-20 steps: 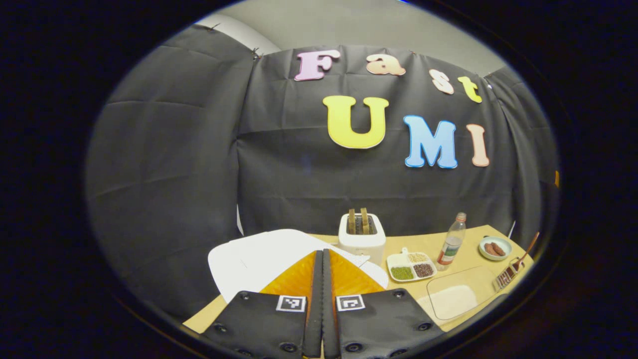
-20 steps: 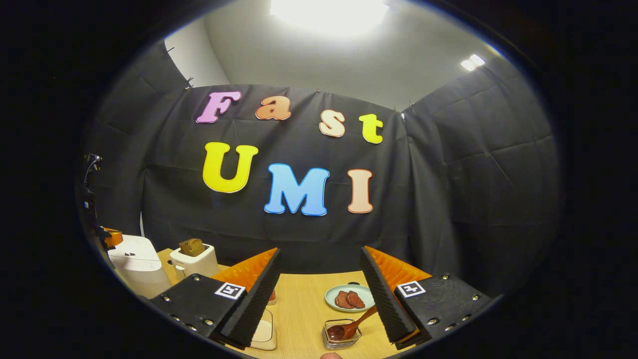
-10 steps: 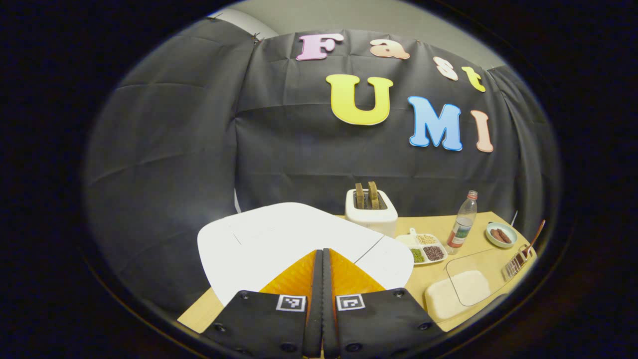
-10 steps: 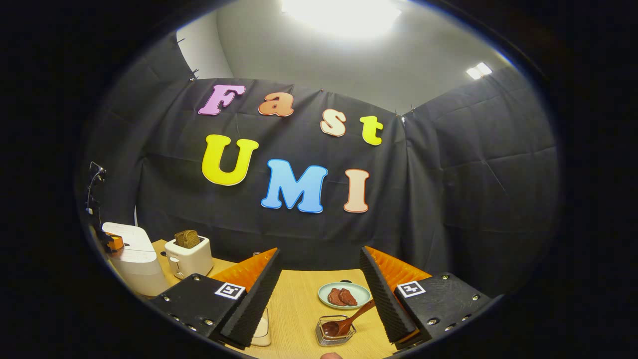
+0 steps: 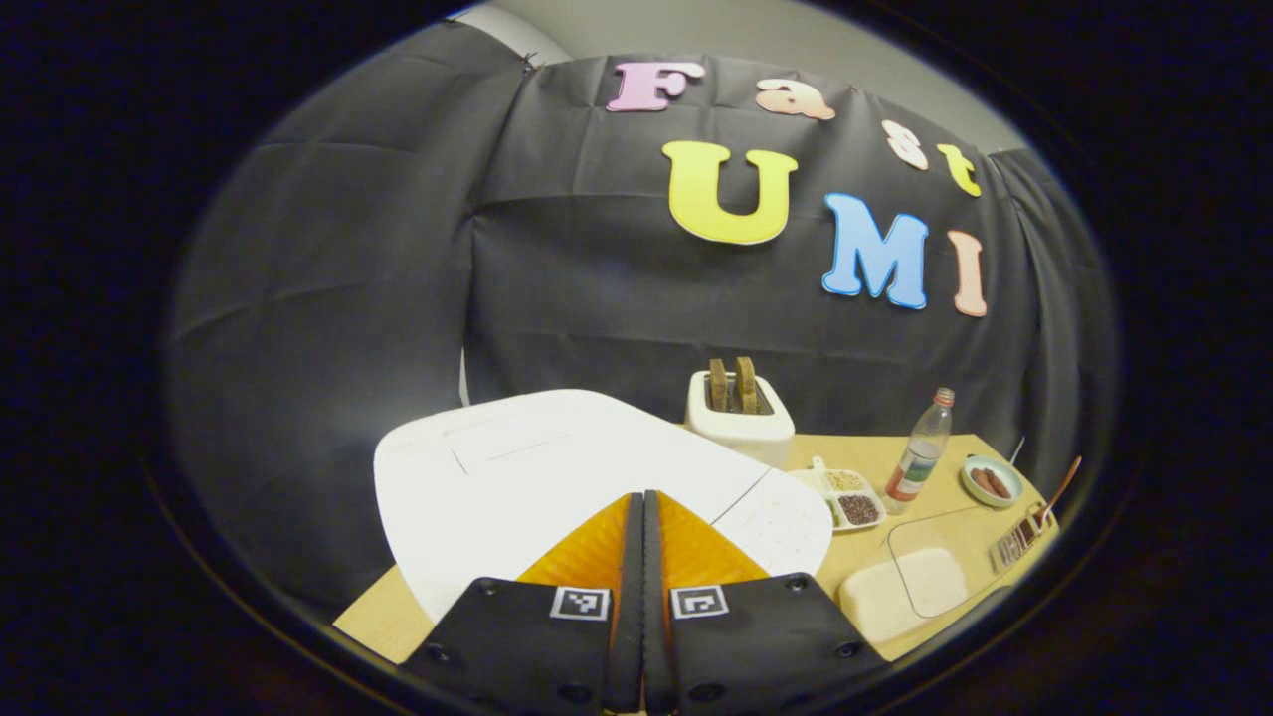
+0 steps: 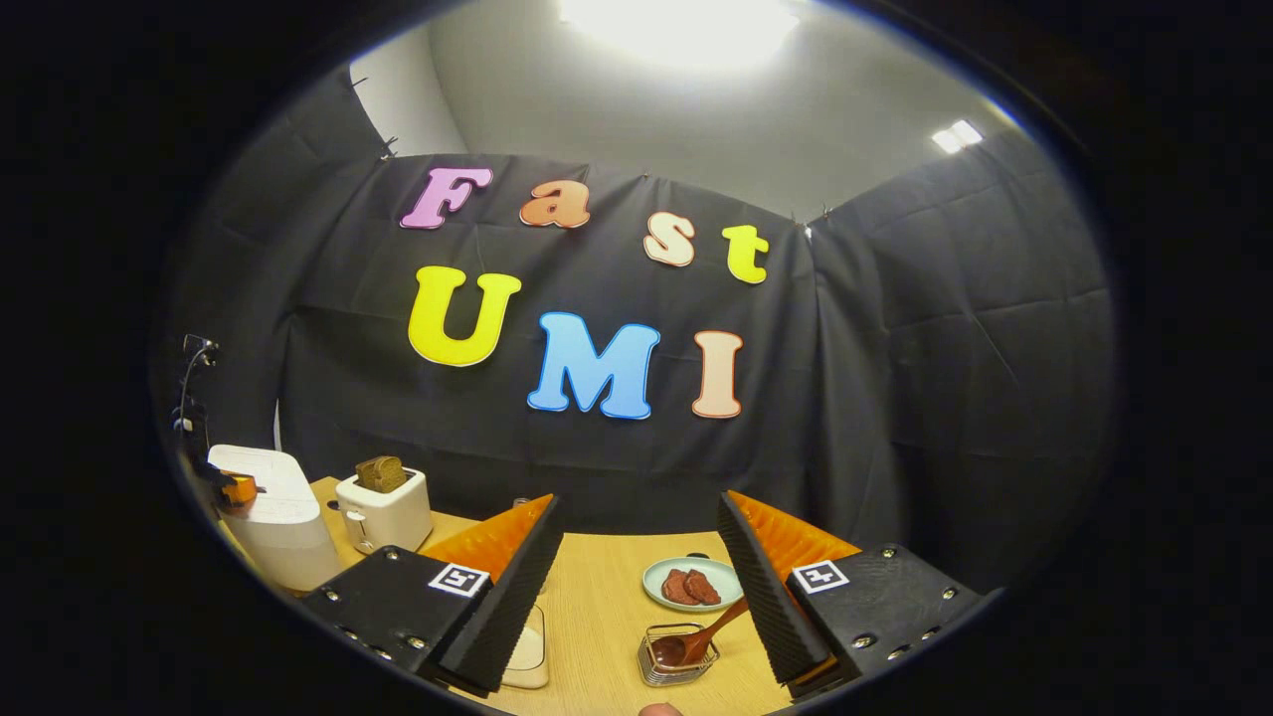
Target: Close the left gripper, press the button to open the rice cooker; take a wooden spoon from the chopstick holder with the right hand, scoop a spoonful of rice and pour it into the rice cooker, then put the wooden spoon back into the chopstick holder.
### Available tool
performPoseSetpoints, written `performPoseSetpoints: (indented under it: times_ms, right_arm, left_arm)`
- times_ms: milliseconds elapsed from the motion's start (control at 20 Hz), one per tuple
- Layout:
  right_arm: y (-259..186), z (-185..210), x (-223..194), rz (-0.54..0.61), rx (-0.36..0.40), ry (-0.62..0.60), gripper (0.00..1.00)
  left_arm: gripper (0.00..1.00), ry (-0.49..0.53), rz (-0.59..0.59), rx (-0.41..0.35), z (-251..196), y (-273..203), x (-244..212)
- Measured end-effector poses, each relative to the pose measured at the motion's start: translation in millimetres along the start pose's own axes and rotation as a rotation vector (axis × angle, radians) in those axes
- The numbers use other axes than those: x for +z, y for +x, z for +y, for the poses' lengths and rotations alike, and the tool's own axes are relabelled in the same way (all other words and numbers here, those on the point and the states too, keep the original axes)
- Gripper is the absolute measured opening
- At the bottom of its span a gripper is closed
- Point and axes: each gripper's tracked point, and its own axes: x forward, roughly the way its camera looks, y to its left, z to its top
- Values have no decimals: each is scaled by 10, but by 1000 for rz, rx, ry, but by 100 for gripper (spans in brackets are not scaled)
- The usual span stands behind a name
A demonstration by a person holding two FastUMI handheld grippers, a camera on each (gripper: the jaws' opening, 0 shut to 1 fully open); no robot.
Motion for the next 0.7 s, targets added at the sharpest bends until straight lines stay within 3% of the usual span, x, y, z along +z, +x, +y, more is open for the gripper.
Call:
performPoseSetpoints:
  times_ms: [300, 700]
  right_arm:
    - [23, -138, 30, -8, 21, -21, 95]
    - [147, -457, 122, -28, 42, -8, 95]
  left_arm:
    - [9, 82, -127, 68, 80, -163, 503]
    - [8, 82, -298, 131, 40, -621, 1392]
